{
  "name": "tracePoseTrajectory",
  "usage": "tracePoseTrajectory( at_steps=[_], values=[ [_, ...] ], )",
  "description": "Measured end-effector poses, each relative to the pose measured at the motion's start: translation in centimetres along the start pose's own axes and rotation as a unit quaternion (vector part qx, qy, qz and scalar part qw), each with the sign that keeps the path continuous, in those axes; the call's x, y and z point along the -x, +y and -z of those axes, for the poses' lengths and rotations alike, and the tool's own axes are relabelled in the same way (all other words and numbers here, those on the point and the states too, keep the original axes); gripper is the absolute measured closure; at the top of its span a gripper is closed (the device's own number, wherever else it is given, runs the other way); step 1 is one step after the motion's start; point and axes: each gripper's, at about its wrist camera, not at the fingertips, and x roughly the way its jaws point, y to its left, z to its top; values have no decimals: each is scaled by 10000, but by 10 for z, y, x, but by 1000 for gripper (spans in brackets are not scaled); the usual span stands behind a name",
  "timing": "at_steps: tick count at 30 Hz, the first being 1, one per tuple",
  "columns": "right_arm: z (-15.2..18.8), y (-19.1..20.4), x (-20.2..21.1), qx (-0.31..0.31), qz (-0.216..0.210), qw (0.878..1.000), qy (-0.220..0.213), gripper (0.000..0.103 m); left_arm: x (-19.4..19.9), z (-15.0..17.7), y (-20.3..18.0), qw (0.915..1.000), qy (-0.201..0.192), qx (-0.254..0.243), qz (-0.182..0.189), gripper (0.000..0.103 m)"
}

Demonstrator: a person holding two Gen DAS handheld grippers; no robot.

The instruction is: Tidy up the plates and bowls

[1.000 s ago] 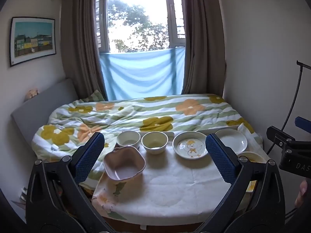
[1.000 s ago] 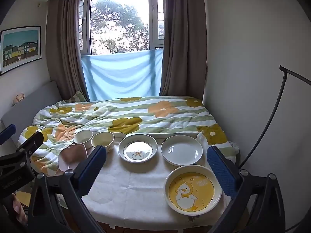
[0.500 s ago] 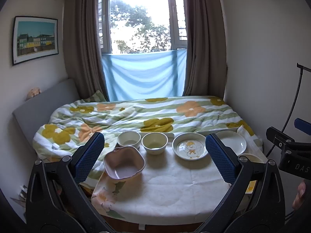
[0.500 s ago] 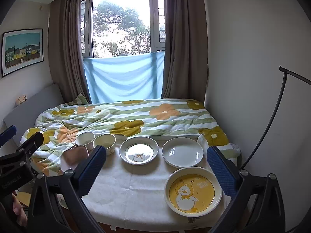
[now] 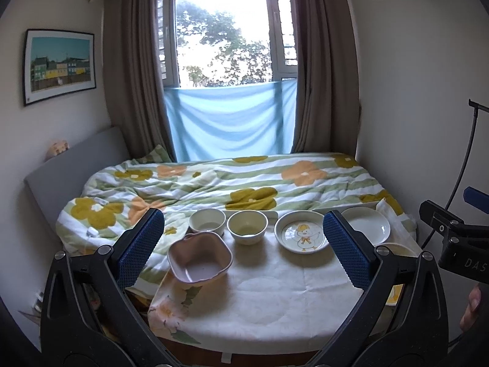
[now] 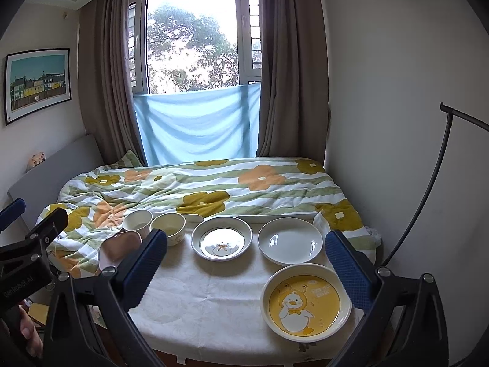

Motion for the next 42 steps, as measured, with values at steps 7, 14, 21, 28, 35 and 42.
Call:
tracePoseTrajectory(
  at_steps=[7,14,21,28,35,42],
  values=[
    [-1,0,1,8,3,10000,-3,0,1,1,0,10000,-5,-2,-1,0],
    [0,0,2,2,7,10000,-8,0,1,1,-1,10000,2,-5,2,0],
    [-1,0,3,2,7,10000,-9,0,3,3,-2,10000,15,0,2,0],
    [0,0,3,7,1,10000,-3,0,2,3,-2,10000,23,7,3,0],
    [0,0,4,7,11,10000,-30,0,2,3,-2,10000,27,2,8,0],
    [-1,0,5,-5,9,10000,-41,0,2,3,0,10000,24,-19,2,0]
  ],
)
